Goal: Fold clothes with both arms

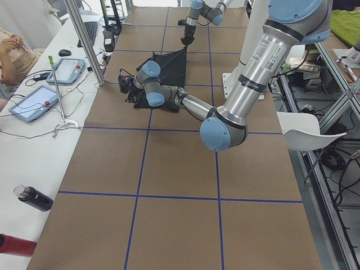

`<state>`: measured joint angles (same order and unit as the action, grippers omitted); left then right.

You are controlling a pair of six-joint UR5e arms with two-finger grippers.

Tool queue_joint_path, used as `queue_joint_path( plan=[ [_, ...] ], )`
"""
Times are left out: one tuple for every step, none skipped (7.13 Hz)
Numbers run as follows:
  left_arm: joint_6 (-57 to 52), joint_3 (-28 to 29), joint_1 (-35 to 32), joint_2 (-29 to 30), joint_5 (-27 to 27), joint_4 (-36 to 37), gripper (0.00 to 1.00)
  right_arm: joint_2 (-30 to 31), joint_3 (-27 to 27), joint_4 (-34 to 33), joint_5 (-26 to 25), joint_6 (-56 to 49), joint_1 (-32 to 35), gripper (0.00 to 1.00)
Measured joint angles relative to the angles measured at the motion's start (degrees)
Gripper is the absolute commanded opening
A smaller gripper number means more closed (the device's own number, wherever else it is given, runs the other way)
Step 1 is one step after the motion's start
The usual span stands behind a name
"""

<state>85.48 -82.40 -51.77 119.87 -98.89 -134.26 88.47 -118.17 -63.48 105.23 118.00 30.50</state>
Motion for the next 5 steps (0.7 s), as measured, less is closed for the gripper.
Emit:
queue_joint_path(
  plan=[
    [0.03, -0.38, 0.0, 0.01, -0.46, 0.02, 0.54, 1.92, -2.86, 0.01, 1.86, 0.03, -4.8, 0.0],
    [0.04, -0.79, 0.0, 0.0, -1.41, 0.01, 0.54, 2.91, -5.05, 0.02, 3.49, 0.04, -9.6, 0.0],
    [0.04, -1.36, 0.0, -0.04, -2.33, 0.03, 0.54, 3.41, -6.61, 0.02, 6.05, 0.06, -13.76, 0.99],
    [0.36, -1.98, 0.0, -0.06, -3.36, 0.05, 0.54, 3.76, -7.29, 0.02, 8.52, 0.23, -17.61, 1.0],
    [1.38, -2.97, -0.01, -0.17, -5.48, 0.18, 0.55, 3.93, -7.51, 0.02, 9.61, 0.56, -20.72, 1.0]
  ],
)
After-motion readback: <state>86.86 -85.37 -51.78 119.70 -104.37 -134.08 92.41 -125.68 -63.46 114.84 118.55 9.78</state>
